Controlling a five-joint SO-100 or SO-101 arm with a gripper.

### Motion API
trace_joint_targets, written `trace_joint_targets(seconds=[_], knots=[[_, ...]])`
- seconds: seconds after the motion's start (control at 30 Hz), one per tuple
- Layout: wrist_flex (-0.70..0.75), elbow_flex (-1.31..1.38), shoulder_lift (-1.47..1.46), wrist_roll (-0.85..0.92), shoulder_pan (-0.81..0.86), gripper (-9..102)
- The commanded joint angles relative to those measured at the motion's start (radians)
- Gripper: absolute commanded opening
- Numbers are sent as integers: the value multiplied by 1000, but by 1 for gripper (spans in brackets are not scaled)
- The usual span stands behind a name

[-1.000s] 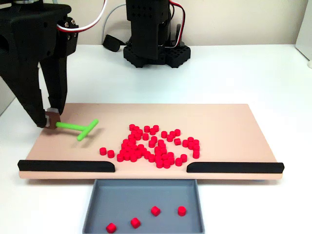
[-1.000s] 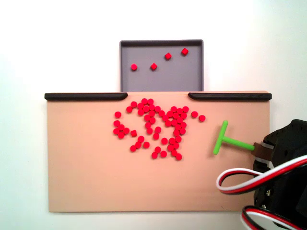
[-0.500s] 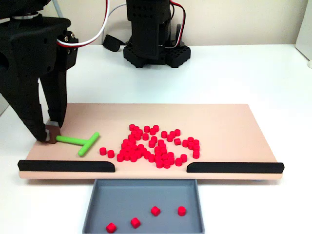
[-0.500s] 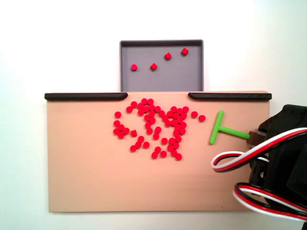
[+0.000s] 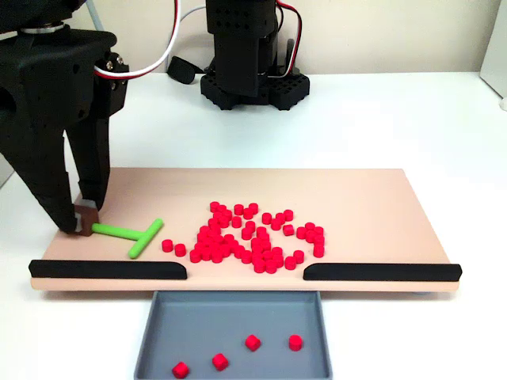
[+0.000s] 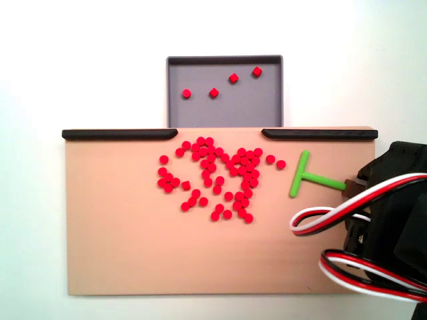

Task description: Gather the right side granules

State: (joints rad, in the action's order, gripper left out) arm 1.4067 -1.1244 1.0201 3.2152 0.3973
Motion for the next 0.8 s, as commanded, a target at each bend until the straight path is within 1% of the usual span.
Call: trace_joint_targets(seconds=[0.0,0.77], knots=[[-2,-2,-2,181,-21,0],[0,-6,5,46,-89,0]])
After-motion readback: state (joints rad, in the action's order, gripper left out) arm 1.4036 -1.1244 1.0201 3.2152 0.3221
